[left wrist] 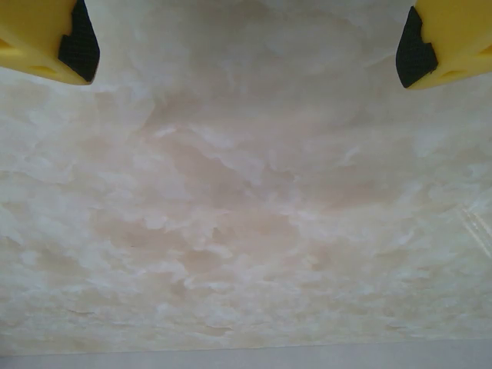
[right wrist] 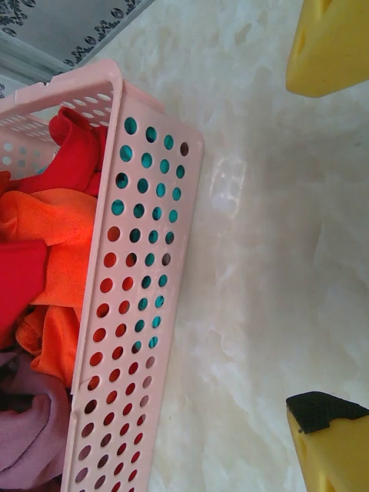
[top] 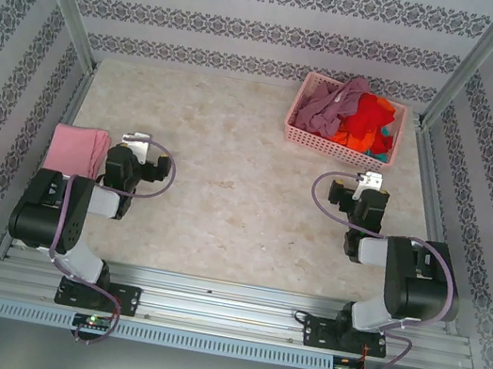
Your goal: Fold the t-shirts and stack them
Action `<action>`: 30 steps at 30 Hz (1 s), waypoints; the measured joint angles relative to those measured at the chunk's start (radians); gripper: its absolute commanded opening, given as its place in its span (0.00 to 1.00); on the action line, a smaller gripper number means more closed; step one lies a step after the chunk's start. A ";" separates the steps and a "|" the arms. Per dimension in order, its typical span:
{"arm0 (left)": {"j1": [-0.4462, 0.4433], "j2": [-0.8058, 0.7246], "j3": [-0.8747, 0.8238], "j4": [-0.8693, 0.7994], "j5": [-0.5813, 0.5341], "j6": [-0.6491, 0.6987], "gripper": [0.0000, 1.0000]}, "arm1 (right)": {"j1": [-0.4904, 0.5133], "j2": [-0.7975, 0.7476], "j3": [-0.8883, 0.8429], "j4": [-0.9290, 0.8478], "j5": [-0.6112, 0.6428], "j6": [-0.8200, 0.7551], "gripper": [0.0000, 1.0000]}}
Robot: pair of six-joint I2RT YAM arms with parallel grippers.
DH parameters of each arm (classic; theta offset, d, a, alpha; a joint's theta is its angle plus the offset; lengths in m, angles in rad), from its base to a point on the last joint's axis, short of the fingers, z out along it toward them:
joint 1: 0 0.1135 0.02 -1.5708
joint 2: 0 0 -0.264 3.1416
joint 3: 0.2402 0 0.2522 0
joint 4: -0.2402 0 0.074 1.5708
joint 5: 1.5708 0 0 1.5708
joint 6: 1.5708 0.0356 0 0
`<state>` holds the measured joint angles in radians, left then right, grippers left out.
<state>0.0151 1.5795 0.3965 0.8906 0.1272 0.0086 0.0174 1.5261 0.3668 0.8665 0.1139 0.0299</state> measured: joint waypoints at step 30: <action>-0.001 -0.016 -0.032 0.023 -0.090 -0.009 1.00 | 0.003 -0.037 0.000 -0.020 -0.010 -0.003 0.98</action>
<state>0.0139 1.5635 0.3641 0.9134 0.0372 -0.0006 0.0204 1.4887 0.3664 0.8467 0.1040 0.0269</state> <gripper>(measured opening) 0.997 0.982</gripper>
